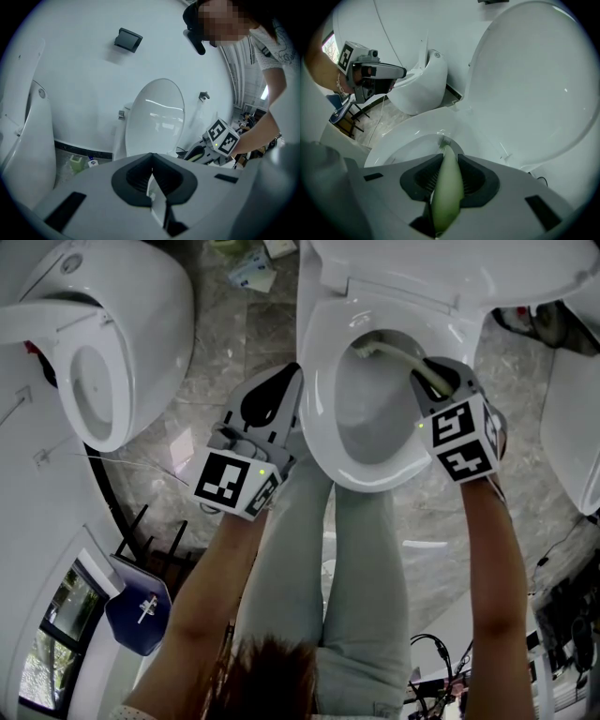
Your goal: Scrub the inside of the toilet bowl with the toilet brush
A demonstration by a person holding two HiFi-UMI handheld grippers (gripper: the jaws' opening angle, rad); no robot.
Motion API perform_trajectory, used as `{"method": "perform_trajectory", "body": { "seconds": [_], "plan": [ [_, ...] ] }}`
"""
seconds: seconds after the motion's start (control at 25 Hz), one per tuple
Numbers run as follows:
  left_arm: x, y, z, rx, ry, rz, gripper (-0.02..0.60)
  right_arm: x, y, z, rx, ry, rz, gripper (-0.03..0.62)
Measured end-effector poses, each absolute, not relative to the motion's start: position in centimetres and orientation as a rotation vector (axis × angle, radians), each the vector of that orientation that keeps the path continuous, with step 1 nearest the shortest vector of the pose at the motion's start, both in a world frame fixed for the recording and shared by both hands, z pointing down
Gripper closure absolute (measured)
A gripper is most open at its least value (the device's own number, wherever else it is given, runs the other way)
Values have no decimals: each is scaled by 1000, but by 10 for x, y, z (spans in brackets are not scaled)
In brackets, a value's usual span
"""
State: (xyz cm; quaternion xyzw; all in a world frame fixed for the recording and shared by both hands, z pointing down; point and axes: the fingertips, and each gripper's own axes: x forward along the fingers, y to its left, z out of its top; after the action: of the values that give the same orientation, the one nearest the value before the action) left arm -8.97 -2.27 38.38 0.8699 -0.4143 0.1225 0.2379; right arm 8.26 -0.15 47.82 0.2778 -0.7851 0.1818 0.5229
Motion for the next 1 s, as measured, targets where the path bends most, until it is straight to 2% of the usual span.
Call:
{"method": "perform_trajectory", "body": {
  "seconds": [0.48, 1.0],
  "plan": [
    [-85, -19, 389, 2384, -1127, 353, 578, 83, 36, 488, 700, -1902, 679, 485],
    [-71, -18, 390, 2394, -1099, 367, 578, 87, 75, 489, 664, -1905, 751, 485]
  ]
}}
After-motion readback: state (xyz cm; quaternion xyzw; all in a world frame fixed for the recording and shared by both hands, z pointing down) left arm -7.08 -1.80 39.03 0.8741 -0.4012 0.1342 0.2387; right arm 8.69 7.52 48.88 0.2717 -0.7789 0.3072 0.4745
